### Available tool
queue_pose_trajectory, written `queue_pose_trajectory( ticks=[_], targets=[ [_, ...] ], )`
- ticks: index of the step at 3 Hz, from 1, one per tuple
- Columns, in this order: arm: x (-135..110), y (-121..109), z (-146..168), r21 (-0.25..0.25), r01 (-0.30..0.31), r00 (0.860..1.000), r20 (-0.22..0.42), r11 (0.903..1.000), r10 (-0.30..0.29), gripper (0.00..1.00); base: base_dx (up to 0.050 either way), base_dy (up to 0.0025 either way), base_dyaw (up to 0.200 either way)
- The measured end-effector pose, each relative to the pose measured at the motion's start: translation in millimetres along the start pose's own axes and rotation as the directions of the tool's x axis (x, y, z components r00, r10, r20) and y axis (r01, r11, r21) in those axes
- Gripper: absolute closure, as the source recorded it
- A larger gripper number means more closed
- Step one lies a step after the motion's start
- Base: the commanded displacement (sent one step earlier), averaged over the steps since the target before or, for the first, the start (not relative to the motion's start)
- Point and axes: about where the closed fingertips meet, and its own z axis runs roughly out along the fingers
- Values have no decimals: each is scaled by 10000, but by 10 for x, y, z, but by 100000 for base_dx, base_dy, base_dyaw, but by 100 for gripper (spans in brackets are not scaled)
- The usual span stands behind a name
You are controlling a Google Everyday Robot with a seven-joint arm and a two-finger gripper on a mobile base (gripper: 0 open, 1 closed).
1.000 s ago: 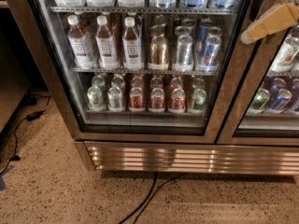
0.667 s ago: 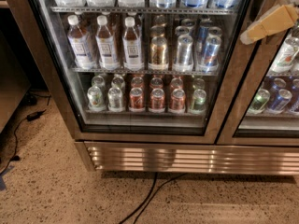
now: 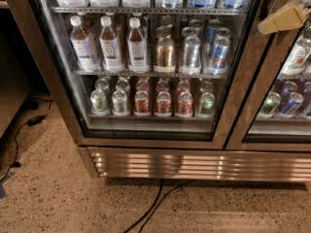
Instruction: Open left fridge door
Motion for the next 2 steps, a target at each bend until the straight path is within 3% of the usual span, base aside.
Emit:
queue_pose_trajectory(
  ticks=[1, 2],
  targets=[
    [0, 0, 0, -1, 0, 10000, 0, 10000, 0, 90, 0, 0, 0],
    [0, 0, 2, -2, 0, 10000, 0, 10000, 0, 100, 0, 0, 0]
  ],
)
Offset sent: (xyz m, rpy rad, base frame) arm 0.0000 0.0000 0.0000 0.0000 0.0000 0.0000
